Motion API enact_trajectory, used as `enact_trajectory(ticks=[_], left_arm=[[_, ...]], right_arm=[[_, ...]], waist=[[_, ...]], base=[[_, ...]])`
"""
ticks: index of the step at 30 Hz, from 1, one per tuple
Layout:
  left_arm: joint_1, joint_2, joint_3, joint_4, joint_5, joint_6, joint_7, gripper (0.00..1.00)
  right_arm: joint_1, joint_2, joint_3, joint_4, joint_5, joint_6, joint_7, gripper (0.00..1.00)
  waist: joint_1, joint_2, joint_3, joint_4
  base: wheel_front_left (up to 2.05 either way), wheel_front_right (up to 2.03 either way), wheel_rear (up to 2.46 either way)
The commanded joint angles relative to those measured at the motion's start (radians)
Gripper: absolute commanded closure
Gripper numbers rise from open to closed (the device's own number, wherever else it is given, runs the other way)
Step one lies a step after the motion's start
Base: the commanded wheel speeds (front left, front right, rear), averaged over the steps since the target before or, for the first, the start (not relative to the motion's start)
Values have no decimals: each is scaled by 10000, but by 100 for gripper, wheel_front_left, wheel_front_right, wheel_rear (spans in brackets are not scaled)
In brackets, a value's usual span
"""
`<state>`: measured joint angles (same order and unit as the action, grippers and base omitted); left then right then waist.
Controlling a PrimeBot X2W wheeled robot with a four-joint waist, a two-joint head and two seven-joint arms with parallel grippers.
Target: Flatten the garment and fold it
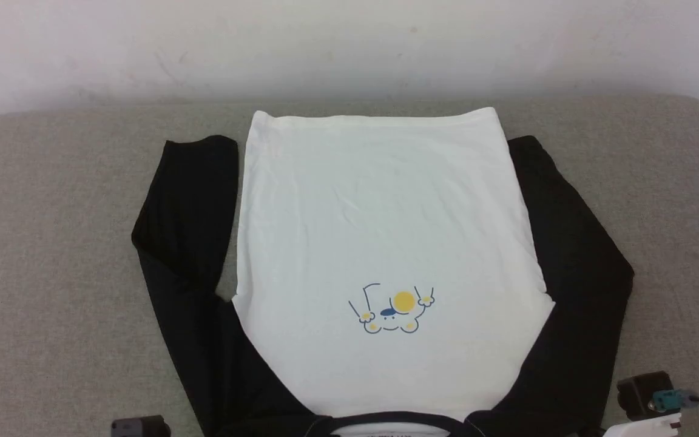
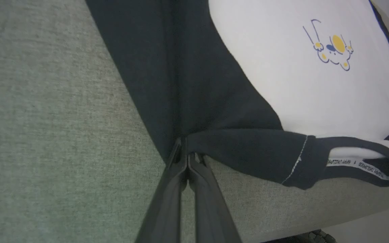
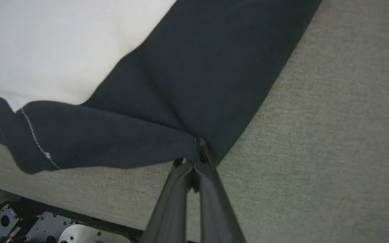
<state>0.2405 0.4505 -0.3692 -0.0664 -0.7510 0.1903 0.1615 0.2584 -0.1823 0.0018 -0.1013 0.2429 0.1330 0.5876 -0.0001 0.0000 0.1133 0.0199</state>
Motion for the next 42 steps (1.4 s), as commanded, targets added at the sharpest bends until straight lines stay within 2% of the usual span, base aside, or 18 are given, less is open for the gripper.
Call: enact_trajectory(ticks=[1, 2, 3, 9, 16, 21, 27, 29, 34, 40, 42], left_arm=[[13, -119, -76, 145, 66, 34, -129, 48], [-30, -187, -151, 216, 70, -29, -160, 0], [-77, -242, -212, 283, 66, -90, -182, 0], [-144, -450, -27, 357, -163, -191, -546, 0], [-69, -176, 747, -166, -190, 84, -1159, 0], [-407, -14, 1276, -579, 86, 344, -1748, 0], [-1857, 448, 1610, -198, 963, 494, -2342, 0], [-2671, 661, 1624, 110, 1175, 382, -2299, 0], [-4993, 1550, 1516, 1096, 1545, -315, -1570, 0], [-7293, 2480, 1506, 2033, 1175, -1137, 274, 0], [-7901, 2752, 1678, 2200, 963, -1222, 799, 0]], right_arm=[[81, 89, 32, 192, -137, -23, -204, 64], [90, 146, 95, 308, -133, -23, -299, 9], [99, 189, 132, 426, -129, -23, -358, 0], [246, 329, -266, 532, -264, -23, -653, 0], [320, 695, -1503, -451, -700, -23, -1101, 0], [-179, 985, -1932, -1157, -955, -23, -2405, 0], [-1008, 1204, -1500, -1384, -1068, -23, -4135, 0], [-1438, 1231, -1258, -1323, -1055, -23, -4554, 0], [-2462, 1262, -787, -1069, -960, -23, -5144, 0], [-3369, 1273, -372, -948, -959, -23, -5507, 0], [-3586, 1283, -308, -958, -943, -23, -5649, 0]], waist=[[1, 0, -26, 38], [1, 0, -43, 50], [1, 0, -63, 61], [1, 0, -271, 121], [1, 0, -348, 62], [1, 0, -248, -44], [1, 0, 404, -179], [1, 0, 772, -266], [1, 0, 1959, -576], [1, 0, 3338, -1157], [1, 0, 3682, -1384]], base=[[0, 0, 0], [0, 0, 0], [0, 0, 0], [0, 0, 0], [0, 0, 0], [0, 0, 0], [0, 0, 0], [0, 0, 0], [0, 0, 0], [0, 0, 0], [0, 0, 0]])
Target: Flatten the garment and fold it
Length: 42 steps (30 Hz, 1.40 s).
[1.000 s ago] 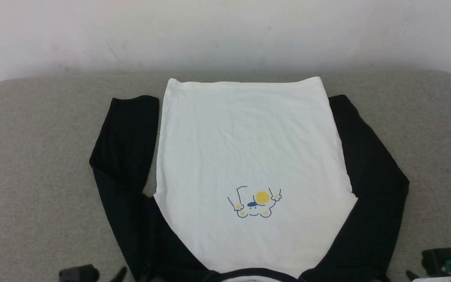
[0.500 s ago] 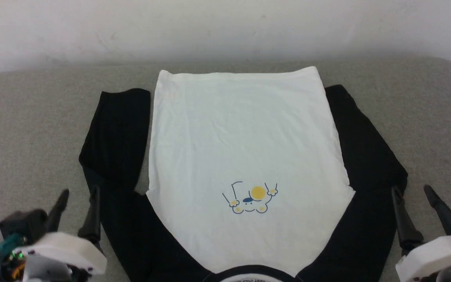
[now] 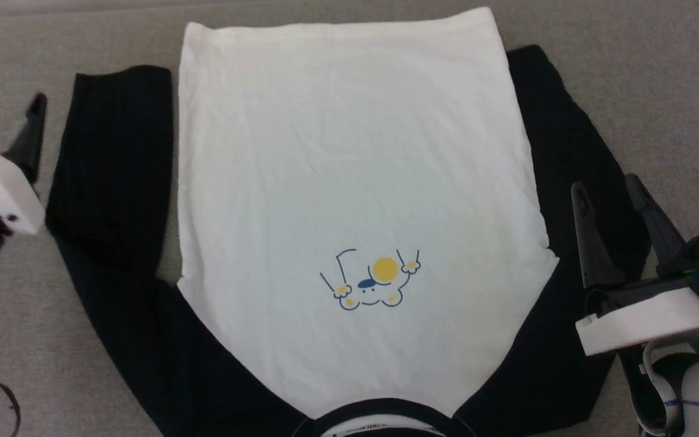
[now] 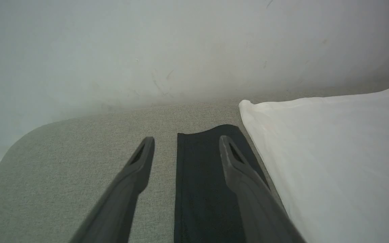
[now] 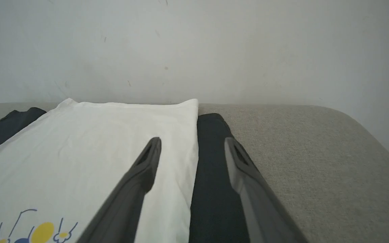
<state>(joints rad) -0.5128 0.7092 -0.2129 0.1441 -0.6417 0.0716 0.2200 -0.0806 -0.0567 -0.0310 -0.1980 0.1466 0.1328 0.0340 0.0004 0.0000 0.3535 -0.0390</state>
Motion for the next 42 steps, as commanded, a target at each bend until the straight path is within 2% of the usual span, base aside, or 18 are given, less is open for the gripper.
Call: enact_trajectory(ticks=[1, 10, 22, 23, 24, 25, 28, 34, 42], left_arm=[[-623, 333, 176, 185, -195, -78, 477, 0], [-1769, 920, 603, 689, -877, 172, 2195, 0], [-1967, 1279, 785, 1198, -1776, 1289, 4959, 0], [-1880, 1293, 783, 1179, -1850, 1355, 5141, 12], [-1786, 1311, 793, 1151, -1898, 1413, 5250, 69], [-1693, 1353, 795, 1113, -1886, 1444, 5268, 100], [-1448, 1459, 845, 1012, -1741, 1367, 4868, 100], [-1100, 1436, 1062, 1223, -1241, 958, 2907, 100], [-251, 1491, 1381, 1386, -887, 608, 942, 100]], right_arm=[[-295, 31, 40, -8, 30, -21, -199, 0], [-809, 57, 359, -49, 136, -21, -738, 0], [-939, 63, 667, 127, 436, -21, -1120, 0], [-952, 63, 666, 160, 441, -21, -1127, 0], [-967, 63, 659, 192, 449, -21, -1135, 0], [-977, 63, 650, 223, 453, -21, -1139, 0], [-988, 63, 637, 298, 428, -21, -1125, 0], [-899, 64, 567, 401, 332, -21, -1039, 0], [-343, 64, 176, 231, 137, -21, -698, 0]], waist=[[-4, 0, 1435, -909], [-4, 0, 2190, -1531], [-4, 0, 2572, -1866], [-4, 0, 2546, -1869], [-4, 0, 2507, -1869], [-4, 0, 2461, -1866], [-4, 0, 2283, -1822], [-4, 0, 1577, -1548], [-4, 0, 123, -778]], base=[[0, 0, 0], [0, 0, 0], [0, 0, 0], [0, 0, 0], [0, 0, 0], [0, 0, 0], [0, 0, 0], [0, 0, 0], [0, 0, 0]])
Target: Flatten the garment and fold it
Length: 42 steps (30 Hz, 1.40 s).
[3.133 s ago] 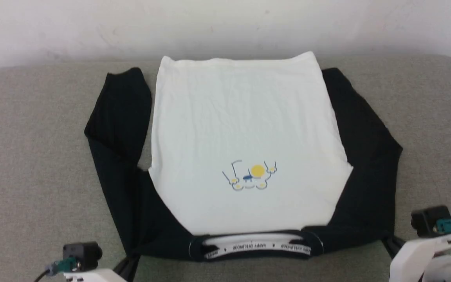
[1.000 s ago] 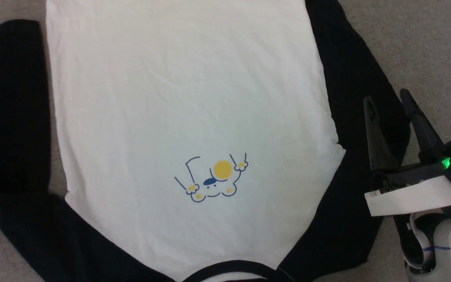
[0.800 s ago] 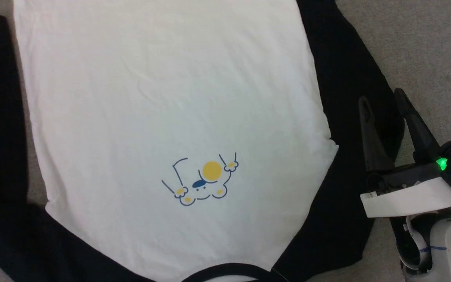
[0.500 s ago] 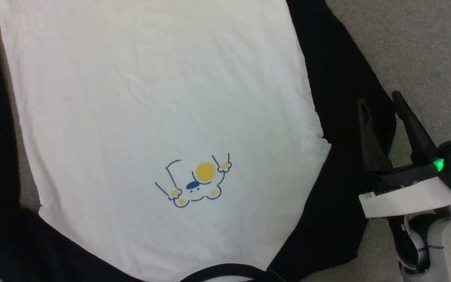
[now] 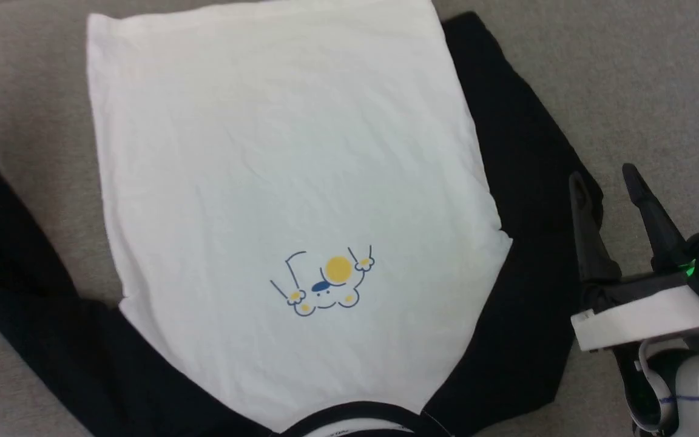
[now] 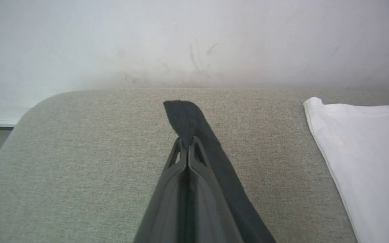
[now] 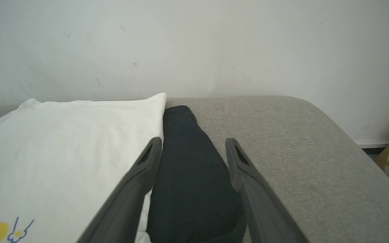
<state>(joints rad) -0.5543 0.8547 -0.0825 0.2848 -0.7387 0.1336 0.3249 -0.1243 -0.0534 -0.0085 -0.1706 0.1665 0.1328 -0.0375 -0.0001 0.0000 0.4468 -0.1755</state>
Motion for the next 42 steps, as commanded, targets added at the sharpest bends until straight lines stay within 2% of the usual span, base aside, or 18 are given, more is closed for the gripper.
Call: enact_trajectory(ticks=[1, 6, 11, 15, 18, 22, 25, 31, 34, 36, 37, 42], left_arm=[[300, 53, 152, -115, 91, 9, -271, 100], [1124, 269, 386, -1069, 206, 219, -605, 100], [1940, 414, 447, -2778, 324, 616, -414, 100], [2296, 197, 60, -4520, 426, 958, -8, 100], [2164, -157, -613, -5677, 671, 1110, 263, 100], [1613, -936, -2158, -6787, 1272, 1078, 737, 100], [1066, -1917, -3528, -7033, 1722, 944, 1023, 100], [674, -4172, -5877, -6118, 2197, 706, 1055, 100], [785, -5057, -6931, -5195, 2290, 452, 1037, 100], [859, -5447, -7577, -4457, 2327, 169, 1101, 100], [859, -5447, -7577, -4457, 2327, 169, 1101, 100], [872, -6019, -8777, -2541, 2539, -571, 1164, 100]], right_arm=[[183, 31, -89, -64, -59, -21, 62, 0], [624, 31, -227, -178, -3, -21, 268, 0], [942, 31, -299, -303, 60, -21, 430, 0], [1129, 31, -387, -408, 89, -21, 529, 0], [1218, 31, -384, -471, 98, -21, 598, 0], [1229, 31, -261, -519, 136, -21, 678, 0], [1261, 32, -235, -565, 147, -21, 712, 0], [1331, 32, -156, -575, 203, -21, 776, 0], [1351, 32, -87, -545, 250, -21, 774, 0], [1364, 32, -56, -524, 281, -21, 766, 0], [1364, 32, -56, -524, 281, -21, 766, 0], [1373, 32, 55, -432, 340, -21, 755, 0]], waist=[[1, 0, -994, 689], [1, 0, -1811, 1157], [1, 0, -2356, 1459], [1, 0, -2617, 1621], [1, 0, -2739, 1672], [1, 0, -2830, 1613], [1, 0, -2863, 1544], [1, 0, -2822, 1279], [1, 0, -2779, 1117], [1, 0, -2744, 1029], [1, 0, -2744, 1029], [1, 0, -2681, 870]], base=[[0, 0, 0], [0, 0, 0], [0, 0, 0], [0, 0, 0], [0, 0, 0], [0, 0, 0], [0, 0, 0], [0, 0, 0], [0, 0, 0], [0, 0, 0], [0, 0, 0], [0, 0, 0]])
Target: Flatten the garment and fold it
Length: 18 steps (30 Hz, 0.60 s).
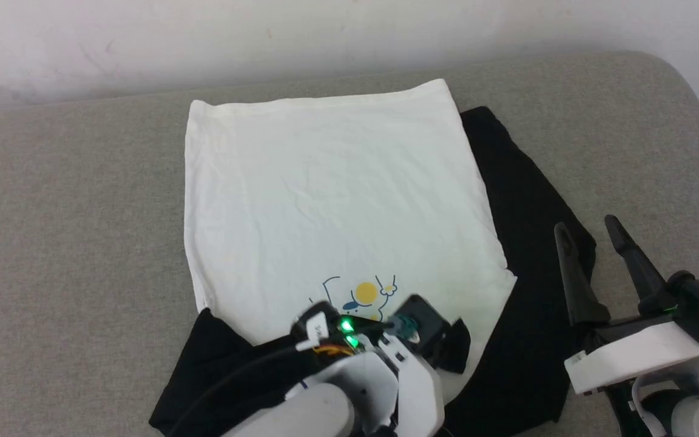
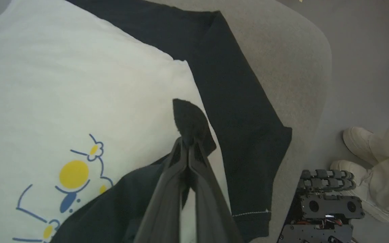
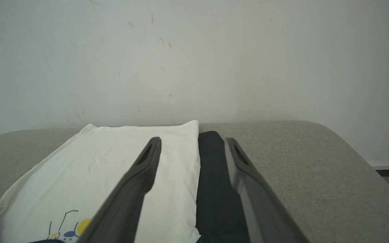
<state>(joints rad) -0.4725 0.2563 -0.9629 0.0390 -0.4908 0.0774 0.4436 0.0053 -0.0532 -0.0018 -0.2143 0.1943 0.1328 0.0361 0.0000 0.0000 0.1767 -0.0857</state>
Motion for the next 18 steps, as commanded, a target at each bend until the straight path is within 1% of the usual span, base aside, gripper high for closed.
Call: enact_trajectory(ticks=[1, 5, 6, 7, 8, 10, 13, 16, 18], left_arm=[[87, -137, -131, 256, 38, -129, -19, 100], [237, -496, -524, 1345, -211, -565, -32, 100], [292, -579, -548, 1533, -347, -646, -7, 75], [336, -658, -548, 1662, -497, -740, -9, 53], [373, -722, -522, 1746, -658, -843, -34, 0], [471, -844, -309, 1738, -1068, -982, -197, 0], [593, -859, 308, 1414, -1527, -936, -823, 0], [727, -645, 1088, 811, -1581, -563, -1836, 0], [933, -423, 1717, 312, -1587, -221, -2635, 0]], right_arm=[[74, 30, 9, 30, 70, -21, 18, 0], [53, 30, 106, 98, 106, -21, 23, 0], [51, 30, 119, 106, 111, -21, 25, 0], [52, 30, 127, 113, 109, -21, 35, 0], [57, 30, 127, 120, 100, -21, 54, 0], [80, 30, 107, 128, 73, -21, 96, 0], [124, 30, 66, 129, 33, -21, 170, 0], [132, 30, -7, 111, -32, -21, 257, 0], [99, 30, -90, 125, -93, -21, 316, 0]], waist=[[0, 0, 25, -53], [0, 0, 45, -126], [0, 0, 48, -130], [0, 0, 49, -129], [0, 0, 48, -118], [0, 0, 39, -78], [0, 0, 7, -4], [0, 0, -11, 92], [0, 0, -25, 178]], base=[[0, 0, 0], [0, 0, 0], [0, 0, 0], [0, 0, 0], [0, 0, 0], [0, 0, 0], [0, 0, 0], [0, 0, 0], [0, 0, 0]])
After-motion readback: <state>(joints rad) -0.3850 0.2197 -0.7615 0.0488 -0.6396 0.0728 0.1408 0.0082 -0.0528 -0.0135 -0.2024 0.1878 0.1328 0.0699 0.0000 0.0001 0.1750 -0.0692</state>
